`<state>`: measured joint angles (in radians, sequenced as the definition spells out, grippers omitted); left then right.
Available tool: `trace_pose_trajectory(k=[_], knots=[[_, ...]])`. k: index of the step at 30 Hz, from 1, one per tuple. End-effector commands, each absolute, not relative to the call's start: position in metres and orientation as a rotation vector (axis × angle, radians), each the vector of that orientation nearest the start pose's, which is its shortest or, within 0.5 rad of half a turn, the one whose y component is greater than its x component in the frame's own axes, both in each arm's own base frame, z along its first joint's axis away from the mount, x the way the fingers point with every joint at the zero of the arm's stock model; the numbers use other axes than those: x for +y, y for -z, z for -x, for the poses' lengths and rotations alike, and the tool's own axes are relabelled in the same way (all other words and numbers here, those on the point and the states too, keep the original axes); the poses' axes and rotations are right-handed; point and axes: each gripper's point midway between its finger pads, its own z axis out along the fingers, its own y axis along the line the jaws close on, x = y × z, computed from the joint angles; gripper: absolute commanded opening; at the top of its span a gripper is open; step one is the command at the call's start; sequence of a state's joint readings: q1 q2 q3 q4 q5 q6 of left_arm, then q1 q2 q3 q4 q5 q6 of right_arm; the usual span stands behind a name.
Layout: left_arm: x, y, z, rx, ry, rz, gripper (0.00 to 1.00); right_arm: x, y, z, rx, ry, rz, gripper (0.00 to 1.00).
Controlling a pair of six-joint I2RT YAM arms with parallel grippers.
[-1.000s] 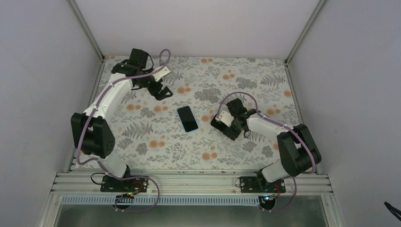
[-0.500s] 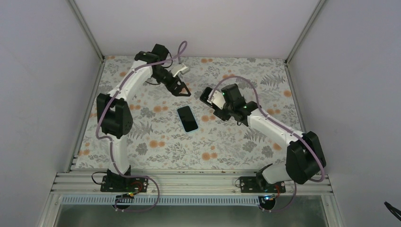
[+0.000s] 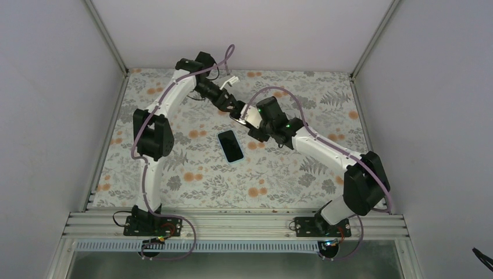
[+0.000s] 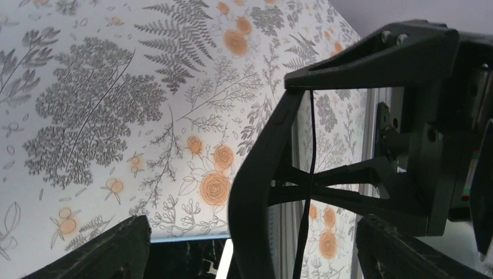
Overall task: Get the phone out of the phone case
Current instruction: Pick up the phone at the center of the board, then remove the phone case from the phone.
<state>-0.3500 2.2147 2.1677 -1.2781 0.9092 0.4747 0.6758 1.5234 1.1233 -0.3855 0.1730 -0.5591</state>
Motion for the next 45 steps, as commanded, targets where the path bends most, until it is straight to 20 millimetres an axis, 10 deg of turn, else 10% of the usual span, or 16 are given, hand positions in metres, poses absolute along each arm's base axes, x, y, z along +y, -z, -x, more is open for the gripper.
trace_pose_trajectory(k=[1, 9, 13, 16, 23, 31, 45], knots=[[-0.299, -0.205, -0.387, 2.283, 1.353, -1.177, 0.83, 0.26, -0.201, -0.369, 1.866, 0.157, 1.196, 0.56], [-0.307, -0.213, -0.374, 2.221, 1.51, -1.176, 0.34, 0.266, -0.207, -0.366, 1.852, 0.143, 1.211, 0.6], [-0.308, -0.227, -0.368, 2.154, 1.541, -1.195, 0.03, 0.27, -0.196, -0.348, 1.891, 0.044, 1.307, 0.99], [-0.305, -0.237, -0.361, 2.103, 1.509, -1.241, 0.02, 0.261, -0.18, -0.311, 2.004, -0.236, 1.506, 1.0], [-0.291, -0.233, -0.34, 2.043, 1.249, -1.458, 0.02, 0.214, -0.21, -0.295, 1.924, -0.618, 1.562, 1.0], [-0.287, -0.257, -0.3, 1.906, 1.108, -1.617, 0.02, 0.217, -0.187, -0.298, 1.987, -0.752, 1.586, 1.0], [-0.29, -0.274, -0.288, 1.876, 1.097, -1.627, 0.02, 0.218, -0.182, -0.311, 2.003, -0.814, 1.563, 1.0]])
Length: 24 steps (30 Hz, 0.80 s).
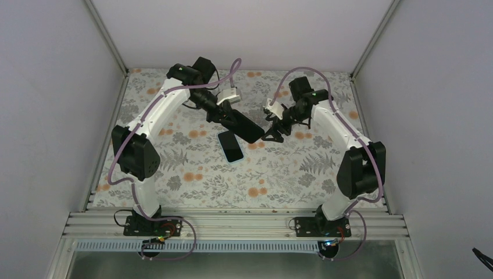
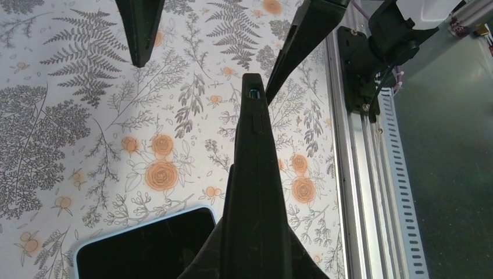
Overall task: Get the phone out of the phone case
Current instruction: Remove the phone case from the phone.
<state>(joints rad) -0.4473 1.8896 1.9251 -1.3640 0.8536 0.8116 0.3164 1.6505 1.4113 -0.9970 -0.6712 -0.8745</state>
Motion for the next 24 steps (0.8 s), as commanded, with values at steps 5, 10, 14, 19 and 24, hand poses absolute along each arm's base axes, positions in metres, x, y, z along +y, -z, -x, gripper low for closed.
trace_pose_trajectory(k=[5, 10, 14, 19, 24], knots=[[-0.294, -0.278, -0.286, 1.87, 1.106, -1.625, 0.02, 0.216, -0.172, -0.318, 2.027, -0.794, 1.553, 1.0], [-0.303, -0.276, -0.262, 1.864, 1.109, -1.688, 0.02, 0.21, -0.169, -0.328, 2.047, -0.769, 1.514, 1.0], [-0.308, -0.271, -0.239, 1.843, 1.116, -1.755, 0.02, 0.202, -0.164, -0.34, 2.068, -0.767, 1.488, 1.0], [-0.307, -0.273, -0.225, 1.823, 1.138, -1.772, 0.02, 0.185, -0.156, -0.353, 2.084, -0.733, 1.492, 1.0], [-0.308, -0.277, -0.213, 1.793, 1.156, -1.795, 0.02, 0.17, -0.158, -0.379, 2.114, -0.686, 1.449, 1.0]])
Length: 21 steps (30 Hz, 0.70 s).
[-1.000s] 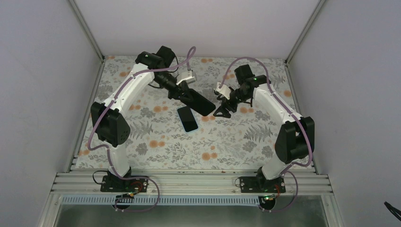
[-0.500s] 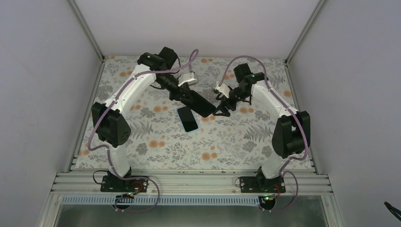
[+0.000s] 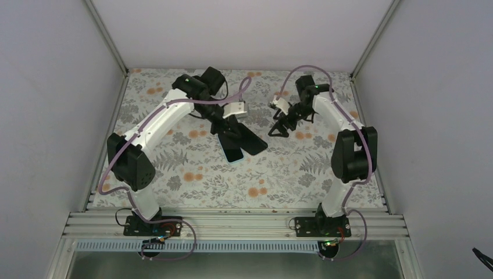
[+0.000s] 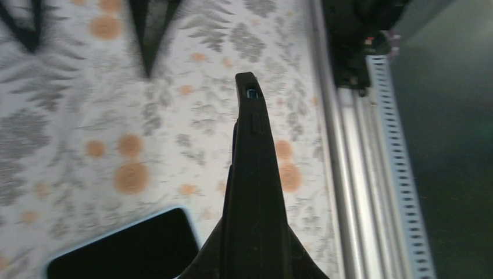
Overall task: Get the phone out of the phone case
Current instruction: Remove the phone case from the phone.
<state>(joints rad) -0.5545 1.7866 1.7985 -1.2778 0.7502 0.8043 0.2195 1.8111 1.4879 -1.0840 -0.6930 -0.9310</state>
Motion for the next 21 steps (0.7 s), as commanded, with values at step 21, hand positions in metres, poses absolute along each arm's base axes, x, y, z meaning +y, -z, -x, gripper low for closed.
trace_pose_trajectory(k=[21], knots=[[-0.319, -0.265, -0.246, 1.826, 1.088, -1.798, 0.02, 0.179, -0.193, -0.245, 1.956, -0.938, 1.604, 1.0]])
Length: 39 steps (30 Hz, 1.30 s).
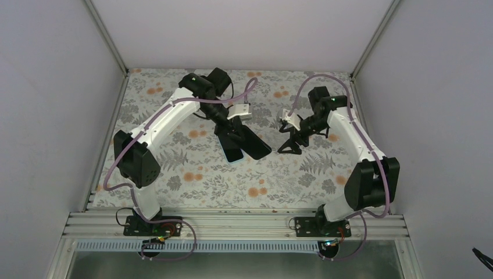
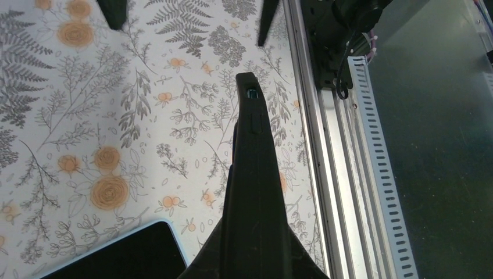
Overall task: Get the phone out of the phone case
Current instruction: Remove the phone case from the phone.
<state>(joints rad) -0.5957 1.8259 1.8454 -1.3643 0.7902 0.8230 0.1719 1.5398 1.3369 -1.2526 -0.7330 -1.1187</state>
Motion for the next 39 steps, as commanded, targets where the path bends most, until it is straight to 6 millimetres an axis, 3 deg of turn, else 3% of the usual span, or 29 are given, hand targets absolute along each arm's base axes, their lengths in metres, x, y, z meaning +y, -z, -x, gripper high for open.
trace_pose_trajectory(k=[1, 8, 23, 29, 39], knots=[[-0.32, -0.266, -0.246, 1.822, 1.092, -1.796, 0.02, 0.181, -0.193, -0.245, 1.953, -0.943, 1.6, 1.0], [-0.323, -0.27, -0.247, 1.807, 1.112, -1.786, 0.02, 0.183, -0.187, -0.258, 1.964, -0.891, 1.551, 1.0], [-0.326, -0.27, -0.249, 1.809, 1.131, -1.778, 0.02, 0.189, -0.196, -0.266, 1.931, -0.935, 1.526, 0.99], [-0.325, -0.272, -0.246, 1.8, 1.133, -1.78, 0.02, 0.186, -0.19, -0.277, 1.957, -0.886, 1.517, 0.98], [-0.322, -0.27, -0.245, 1.802, 1.115, -1.791, 0.02, 0.179, -0.192, -0.278, 1.96, -0.877, 1.526, 0.98]])
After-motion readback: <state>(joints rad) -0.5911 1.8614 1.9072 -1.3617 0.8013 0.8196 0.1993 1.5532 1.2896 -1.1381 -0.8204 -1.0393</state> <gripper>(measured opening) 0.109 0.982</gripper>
